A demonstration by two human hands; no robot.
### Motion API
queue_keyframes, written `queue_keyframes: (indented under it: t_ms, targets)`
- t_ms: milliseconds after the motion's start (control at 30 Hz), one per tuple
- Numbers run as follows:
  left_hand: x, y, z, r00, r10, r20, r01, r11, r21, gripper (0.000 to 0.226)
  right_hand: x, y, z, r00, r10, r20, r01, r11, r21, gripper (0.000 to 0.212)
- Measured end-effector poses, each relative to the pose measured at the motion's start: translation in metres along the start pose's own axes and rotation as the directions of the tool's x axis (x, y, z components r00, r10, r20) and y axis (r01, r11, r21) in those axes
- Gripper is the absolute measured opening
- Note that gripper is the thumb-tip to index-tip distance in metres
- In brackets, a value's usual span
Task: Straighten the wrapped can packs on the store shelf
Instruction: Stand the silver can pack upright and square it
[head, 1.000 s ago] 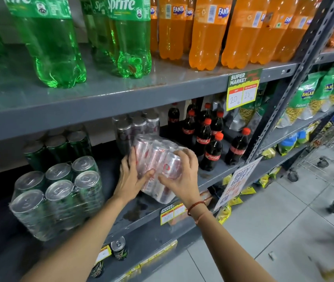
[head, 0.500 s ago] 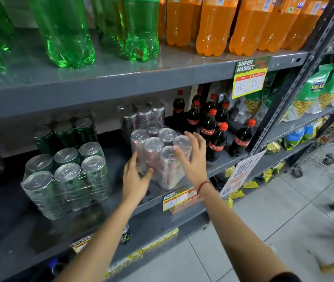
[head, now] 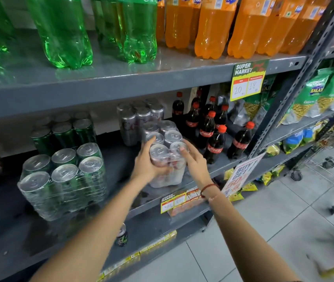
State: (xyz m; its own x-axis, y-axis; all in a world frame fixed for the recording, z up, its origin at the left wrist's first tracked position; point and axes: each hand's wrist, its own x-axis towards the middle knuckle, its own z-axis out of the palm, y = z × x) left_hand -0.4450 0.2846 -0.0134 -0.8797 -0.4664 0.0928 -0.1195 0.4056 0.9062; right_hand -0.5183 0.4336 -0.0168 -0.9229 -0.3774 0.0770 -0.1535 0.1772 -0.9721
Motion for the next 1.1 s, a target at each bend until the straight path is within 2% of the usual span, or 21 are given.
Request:
queue_keyframes:
  t_ms: [67, 167, 267, 333, 400, 500, 567, 633, 700, 767, 933, 1100]
  targets:
    - [0.017, -0.007, -0.025, 0.984, 0.048, 0.17, -0.062, 0.995, 0.078, 0.112, -0.021, 0.0, 0.017, 0.995, -0.005, -0.101, 0.006, 1.0, 0.004, 0.055]
    - [0.043, -0.01, -0.057, 0.925, 0.073, 0.372, -0.167, 0.959, 0.227, 0.114, -0.051, -0.001, 0.058, 0.974, -0.054, -0.219, 0.048, 0.998, -0.033, 0.061]
    - [0.062, -0.003, -0.083, 0.888, 0.018, 0.46, -0.245, 0.865, 0.438, 0.118, -0.065, -0.005, 0.088, 0.976, -0.083, -0.202, 0.073, 0.996, -0.056, 0.058]
    - [0.068, 0.004, -0.091, 0.894, 0.006, 0.448, -0.263, 0.816, 0.514, 0.115, -0.062, -0.008, 0.089, 0.985, -0.068, -0.16, 0.065, 0.998, -0.025, 0.056]
    - [0.066, 0.006, -0.094, 0.913, 0.023, 0.407, -0.249, 0.821, 0.514, 0.111, -0.05, -0.013, 0.074, 0.977, -0.085, -0.197, 0.084, 0.996, -0.011, 0.055]
    - [0.049, 0.004, -0.093, 0.935, -0.079, 0.346, -0.088, 0.893, 0.441, 0.125, -0.014, -0.018, 0.036, 0.952, -0.198, -0.234, 0.161, 0.973, -0.167, 0.063]
    - [0.034, 0.005, -0.08, 0.944, -0.167, 0.284, 0.044, 0.918, 0.393, 0.139, 0.013, -0.024, 0.013, 0.981, -0.171, -0.09, 0.151, 0.97, -0.192, 0.079]
    - [0.02, 0.008, -0.059, 0.954, -0.217, 0.206, 0.13, 0.921, 0.367, 0.144, 0.036, -0.027, -0.003, 0.981, -0.123, 0.152, 0.157, 0.959, -0.237, 0.094]
    - [0.014, 0.007, -0.041, 0.978, -0.182, 0.101, 0.146, 0.944, 0.295, 0.138, 0.055, -0.027, -0.012, 0.92, -0.105, 0.378, 0.259, 0.887, -0.383, 0.105]
    - [0.014, 0.004, -0.033, 0.988, -0.155, 0.016, 0.146, 0.954, 0.261, 0.132, 0.071, -0.028, -0.016, 0.866, -0.062, 0.496, 0.337, 0.805, -0.488, 0.113]
    - [0.026, -0.002, -0.039, 0.987, -0.162, 0.023, 0.149, 0.947, 0.285, 0.128, 0.091, -0.029, -0.009, 0.853, -0.029, 0.521, 0.412, 0.649, -0.639, 0.117]
    - [0.025, -0.002, -0.041, 0.987, -0.157, 0.03, 0.143, 0.951, 0.275, 0.126, 0.085, -0.029, -0.005, 0.888, -0.03, 0.458, 0.383, 0.597, -0.705, 0.118]
